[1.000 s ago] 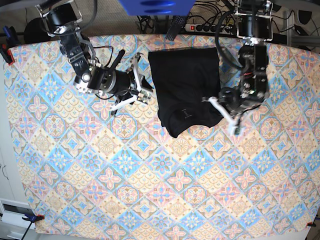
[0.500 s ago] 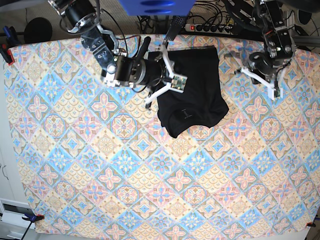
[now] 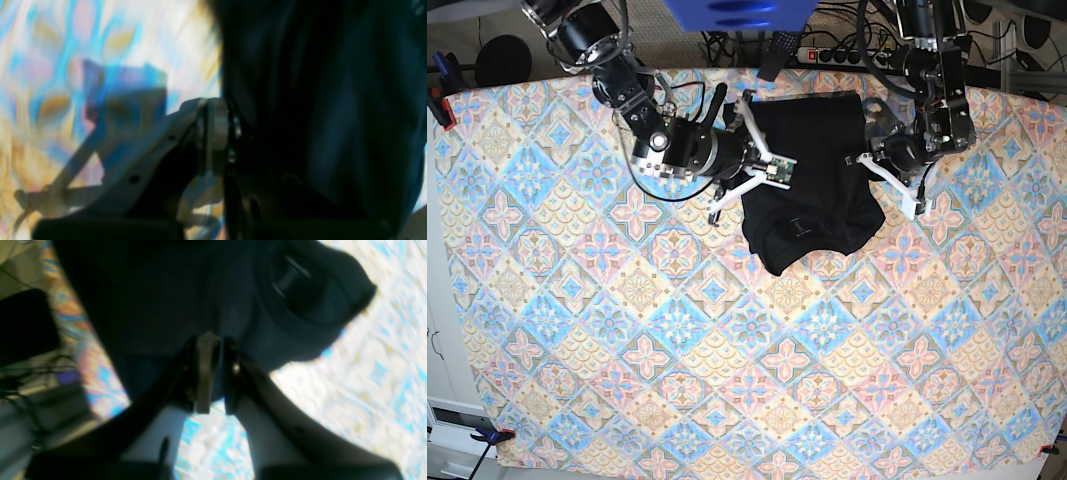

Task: Fold the T-shirt properly
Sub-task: 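Grasp the bundle edges with both grippers and lift them, then drag the black bundle toward the right arm with the right gripper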

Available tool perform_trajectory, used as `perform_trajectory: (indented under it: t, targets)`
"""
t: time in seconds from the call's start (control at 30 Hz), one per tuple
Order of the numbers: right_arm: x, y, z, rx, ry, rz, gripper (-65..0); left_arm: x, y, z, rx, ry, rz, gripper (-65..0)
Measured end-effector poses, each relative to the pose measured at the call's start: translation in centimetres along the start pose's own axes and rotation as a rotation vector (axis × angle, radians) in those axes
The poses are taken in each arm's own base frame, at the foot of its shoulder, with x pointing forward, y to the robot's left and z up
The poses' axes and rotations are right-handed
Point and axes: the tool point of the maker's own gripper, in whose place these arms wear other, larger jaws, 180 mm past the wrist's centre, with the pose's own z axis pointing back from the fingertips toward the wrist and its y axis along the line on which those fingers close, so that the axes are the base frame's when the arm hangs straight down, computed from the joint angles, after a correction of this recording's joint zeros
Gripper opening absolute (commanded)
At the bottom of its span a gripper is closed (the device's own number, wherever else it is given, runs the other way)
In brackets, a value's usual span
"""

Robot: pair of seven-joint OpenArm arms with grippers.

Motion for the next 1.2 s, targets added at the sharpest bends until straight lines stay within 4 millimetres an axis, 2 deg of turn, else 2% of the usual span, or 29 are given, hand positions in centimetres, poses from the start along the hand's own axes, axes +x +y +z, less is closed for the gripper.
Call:
perform_trajectory:
  t: [0.1, 0.17, 0.23, 0.27, 0.33, 0.4, 0.47, 0.53, 0.6, 0.73, 0.87, 0.93, 1.03, 1.1, 1.2]
  targets:
    - [0.4, -2.2, 1.5, -0.072, -0.032, -0.019, -60.7, 0.5, -1.8, -0.9, -0.026, -0.047, 0.015, -61.9]
    - [-1.4, -3.1, 2.5, -0.104, -0.001, -0.029, -60.7, 0.9, -3.3, -1.9, -0.056, -0.046, -0.002, -61.9]
    - [-4.7, -3.4, 3.2, -0.124, 0.097, -0.051, -60.7, 1.3, -6.3, -3.1, -0.112, -0.036, -0.003, -61.9]
    - [-5.5, -3.6, 3.6, -0.133, 0.117, -0.061, -60.7, 1.0, -7.9, -3.5, -0.144, -0.027, 0.000, -61.9]
    - [-5.7, -4.7, 4.5, -0.158, 0.095, -0.063, -60.8, 0.2, -10.4, -4.1, -0.198, -0.023, 0.017, -61.9]
    - [-6.5, -6.0, 5.7, -0.194, 0.105, -0.057, -60.8, -0.7, -11.9, -4.6, -0.238, -0.020, 0.035, -61.9]
    - [-8.8, -6.6, 6.7, -0.222, 0.166, -0.073, -60.8, -1.0, -13.5, -5.0, -0.267, -0.005, 0.040, -61.9]
    - [-10.4, -6.4, 7.4, -0.228, 0.195, -0.116, -60.8, -1.1, -14.4, -5.3, -0.272, 0.019, 0.042, -61.9]
    - [-10.7, -6.2, 7.8, -0.215, 0.165, -0.173, -60.8, -1.0, -15.1, -5.4, -0.273, 0.005, 0.035, -61.9]
    - [-9.6, -6.9, 8.7, -0.219, 0.051, -0.278, -60.6, -1.0, -15.0, -5.4, -0.269, -0.008, 0.047, -61.9]
    - [-10.9, -7.1, 9.9, -0.201, 0.070, -0.283, -60.6, -0.9, -13.9, -5.3, -0.256, -0.021, 0.084, -61.9]
    - [-11.1, -6.0, 9.4, -0.160, 0.098, -0.255, -60.6, -0.8, -12.1, -4.7, -0.215, -0.027, 0.088, -61.9]
    - [-9.9, -3.1, 7.9, -0.048, 0.079, -0.206, -60.6, -1.4, -10.5, -3.4, -0.188, -0.013, 0.071, -61.9]
    - [-9.4, -1.5, 7.1, 0.008, 0.085, -0.177, -60.6, -1.0, -8.4, -2.3, -0.144, -0.013, 0.060, -61.9]
    - [-8.9, -0.8, 6.2, 0.055, 0.130, -0.108, -60.6, 0.1, -5.7, -0.8, -0.065, -0.051, 0.055, -61.9]
